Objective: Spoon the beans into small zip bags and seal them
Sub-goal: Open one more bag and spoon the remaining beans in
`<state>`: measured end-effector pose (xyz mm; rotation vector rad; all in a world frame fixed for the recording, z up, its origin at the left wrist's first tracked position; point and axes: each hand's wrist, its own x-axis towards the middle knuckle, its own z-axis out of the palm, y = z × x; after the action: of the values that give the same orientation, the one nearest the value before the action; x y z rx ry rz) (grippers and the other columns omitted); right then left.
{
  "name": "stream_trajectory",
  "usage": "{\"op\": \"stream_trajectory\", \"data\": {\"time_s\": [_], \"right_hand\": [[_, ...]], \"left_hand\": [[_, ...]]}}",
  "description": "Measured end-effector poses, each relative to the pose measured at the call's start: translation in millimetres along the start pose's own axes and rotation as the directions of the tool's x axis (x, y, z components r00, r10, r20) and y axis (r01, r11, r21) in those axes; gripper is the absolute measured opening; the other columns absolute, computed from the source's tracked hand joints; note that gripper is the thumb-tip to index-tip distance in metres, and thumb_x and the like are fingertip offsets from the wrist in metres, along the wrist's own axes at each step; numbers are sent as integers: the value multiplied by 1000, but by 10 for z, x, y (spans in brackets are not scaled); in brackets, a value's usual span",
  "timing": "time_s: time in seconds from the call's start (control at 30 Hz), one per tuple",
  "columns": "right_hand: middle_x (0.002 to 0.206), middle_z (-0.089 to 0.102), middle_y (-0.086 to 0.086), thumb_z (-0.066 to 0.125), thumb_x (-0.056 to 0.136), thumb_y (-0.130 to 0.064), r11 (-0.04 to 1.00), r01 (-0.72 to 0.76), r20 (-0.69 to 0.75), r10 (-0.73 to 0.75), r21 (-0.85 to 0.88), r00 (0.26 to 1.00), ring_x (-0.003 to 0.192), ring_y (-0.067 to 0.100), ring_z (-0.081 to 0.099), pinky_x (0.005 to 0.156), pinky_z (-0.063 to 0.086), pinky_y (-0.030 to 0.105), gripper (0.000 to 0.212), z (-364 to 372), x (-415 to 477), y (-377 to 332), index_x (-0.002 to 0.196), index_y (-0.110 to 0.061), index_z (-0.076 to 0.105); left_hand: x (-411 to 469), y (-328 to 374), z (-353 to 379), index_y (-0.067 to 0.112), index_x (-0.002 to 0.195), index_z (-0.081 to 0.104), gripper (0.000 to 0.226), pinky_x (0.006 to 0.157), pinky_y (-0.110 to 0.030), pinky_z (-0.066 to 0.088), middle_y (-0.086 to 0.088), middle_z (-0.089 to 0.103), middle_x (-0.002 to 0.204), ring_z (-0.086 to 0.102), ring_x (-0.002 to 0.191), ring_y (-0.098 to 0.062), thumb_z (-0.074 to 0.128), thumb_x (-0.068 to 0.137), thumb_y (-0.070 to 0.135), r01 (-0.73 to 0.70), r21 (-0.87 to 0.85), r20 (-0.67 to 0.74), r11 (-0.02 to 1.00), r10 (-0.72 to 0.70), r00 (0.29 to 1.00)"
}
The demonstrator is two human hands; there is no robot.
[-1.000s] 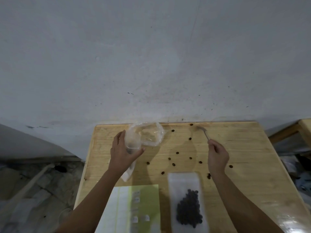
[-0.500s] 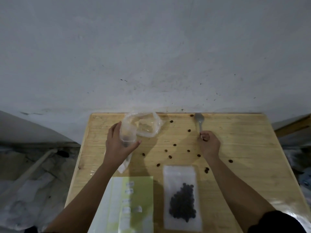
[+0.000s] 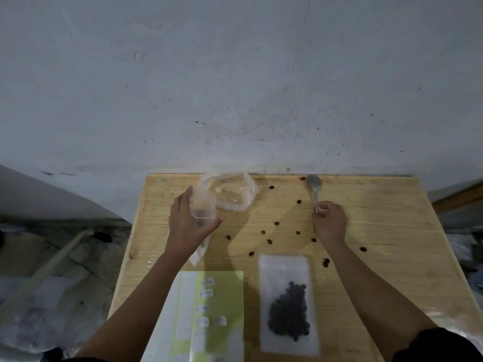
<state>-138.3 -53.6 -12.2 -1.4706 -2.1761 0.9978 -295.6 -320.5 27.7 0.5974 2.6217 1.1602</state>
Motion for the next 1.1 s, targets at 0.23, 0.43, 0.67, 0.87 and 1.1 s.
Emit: {"op": "stream_trajectory", "data": {"time_s": [0.23, 0.43, 0.67, 0.87, 1.1], "right_hand": [[92, 64, -2, 59, 90, -11, 917, 161, 218, -252, 365, 943, 90, 11, 61, 77, 48, 15, 20, -80, -407, -764, 109, -16, 63], [124, 59, -13, 55, 93, -28, 897, 328, 666, -439, 295, 603, 111, 1, 53, 83, 41, 14, 23, -166, -895, -1543, 115, -29, 62], [109, 65, -7, 57, 91, -23, 880, 455, 662, -421, 133, 620, 104, 7, 55, 84, 41, 20, 17, -97, -1100, -1680, 101, -17, 69], [84, 64, -6, 59, 89, -11, 906, 394, 451, -421, 158, 787, 78, 5, 57, 70, 42, 13, 10, -247, -1002, -1590, 82, -17, 63], [84, 64, 1, 62, 87, -8, 835, 277, 193, -407, 475, 893, 81, 11, 62, 74, 49, 20, 13, -539, -973, -1446, 94, -19, 61]], "left_hand": [[-83, 77, -99, 20, 145, 24, 110, 104, -41, 34, -2, 35, 138, 32, 124, -11, 62, 56, 72, -2, -55, -14, 998, 1, 1000], [-153, 239, -132, 18, 145, 24, 109, 103, -42, 35, -1, 38, 138, 32, 125, -11, 60, 59, 74, -45, -91, -14, 995, 44, 999], [-284, 390, -115, 17, 145, 24, 106, 103, -41, 35, 14, 34, 127, 30, 118, -2, 61, 60, 68, -115, -158, 15, 981, 119, 993], [-309, 458, -173, 21, 142, 30, 100, 93, -25, 42, 7, 45, 128, 46, 113, -7, 77, 62, 59, -88, -328, 103, 941, 128, 986], [-181, 788, -307, 18, 108, 58, 23, 62, -21, 49, -7, 67, 97, 68, 73, -17, 65, 87, 14, -160, -550, 13, 819, 200, 980]]}}
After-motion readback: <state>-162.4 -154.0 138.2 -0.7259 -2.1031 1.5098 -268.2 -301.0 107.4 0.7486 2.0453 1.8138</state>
